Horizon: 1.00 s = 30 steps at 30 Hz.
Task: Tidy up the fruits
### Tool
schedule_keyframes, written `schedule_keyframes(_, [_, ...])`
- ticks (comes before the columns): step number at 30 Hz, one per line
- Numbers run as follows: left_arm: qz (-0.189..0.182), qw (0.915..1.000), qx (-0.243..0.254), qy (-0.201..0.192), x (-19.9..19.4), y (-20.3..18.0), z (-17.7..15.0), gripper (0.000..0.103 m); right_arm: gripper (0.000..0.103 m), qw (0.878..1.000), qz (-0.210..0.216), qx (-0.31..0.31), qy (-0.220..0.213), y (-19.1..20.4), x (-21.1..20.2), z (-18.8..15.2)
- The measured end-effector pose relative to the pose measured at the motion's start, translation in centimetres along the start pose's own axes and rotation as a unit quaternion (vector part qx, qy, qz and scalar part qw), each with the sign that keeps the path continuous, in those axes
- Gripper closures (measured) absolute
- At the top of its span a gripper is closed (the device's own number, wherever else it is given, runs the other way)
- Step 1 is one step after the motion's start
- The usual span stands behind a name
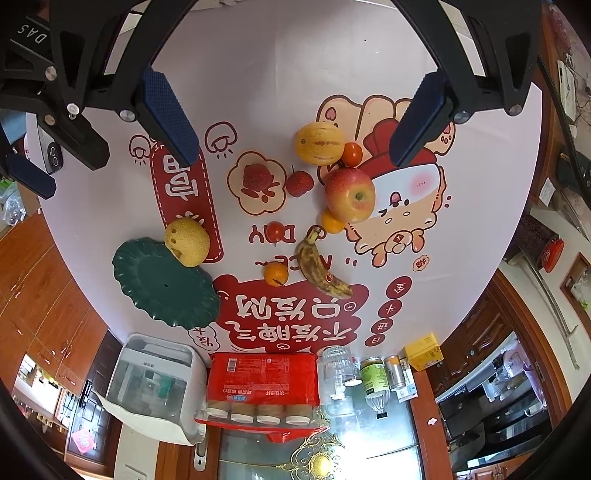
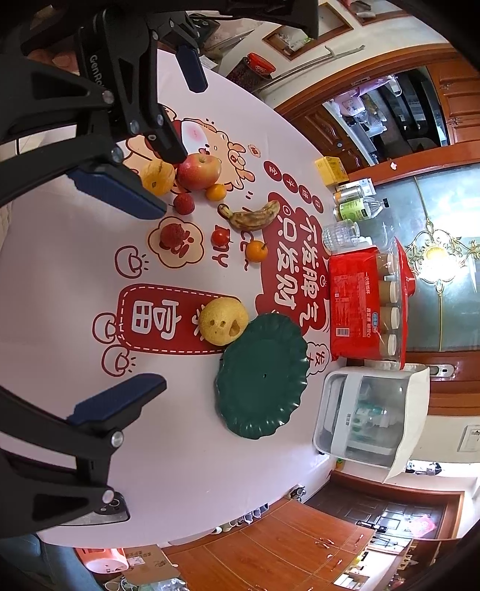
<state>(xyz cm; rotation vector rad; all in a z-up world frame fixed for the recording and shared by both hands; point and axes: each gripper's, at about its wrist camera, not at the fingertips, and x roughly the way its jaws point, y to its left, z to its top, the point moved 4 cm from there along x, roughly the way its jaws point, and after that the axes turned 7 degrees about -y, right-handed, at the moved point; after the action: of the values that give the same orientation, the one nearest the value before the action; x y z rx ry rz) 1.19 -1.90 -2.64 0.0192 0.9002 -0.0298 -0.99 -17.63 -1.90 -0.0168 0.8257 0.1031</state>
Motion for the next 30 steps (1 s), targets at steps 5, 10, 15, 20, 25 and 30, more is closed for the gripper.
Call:
schedule_keyframes(5, [0.000, 1.0000, 0.000, -0.002, -0.1, 0.2, -0.1, 0.001, 0.017, 1.000, 0.000, 0.000, 0.000, 0.1, -0.1, 0.0])
schedule_keyframes(10, [-0.001, 1.0000, -0.001, -0.003, -0.3, 0.4, -0.2, 0.001, 0.017, 1.000, 0.001, 0.000, -0.001, 0.1, -0.1, 0.0])
schedule_keyframes(15, [0.000, 1.0000, -0.001, -0.005, -0.5, 0.5, -0.2, 0.001, 0.017, 1.000, 0.001, 0.000, -0.001, 0.1, -0.2, -0.1])
schedule_keyframes(20, [0.000, 1.0000, -0.002, -0.005, -0.6, 0.6, -0.3, 0.001, 0.017, 1.000, 0.001, -0.001, -0.002, 0.2, -0.3, -0.1])
schedule_keyframes(25, [0.002, 0.9999, -0.004, -0.010, -1.4, 1.2, -0.8, 0.001, 0.017, 1.000, 0.002, -0.002, -0.003, 0.6, -0.3, -0.2])
schedule_keyframes(30, [0.004, 0.9999, -0.005, -0.012, -1.8, 1.4, -1.2, 0.001, 0.017, 1.000, 0.003, -0.004, -0.004, 1.1, -0.4, -0.3])
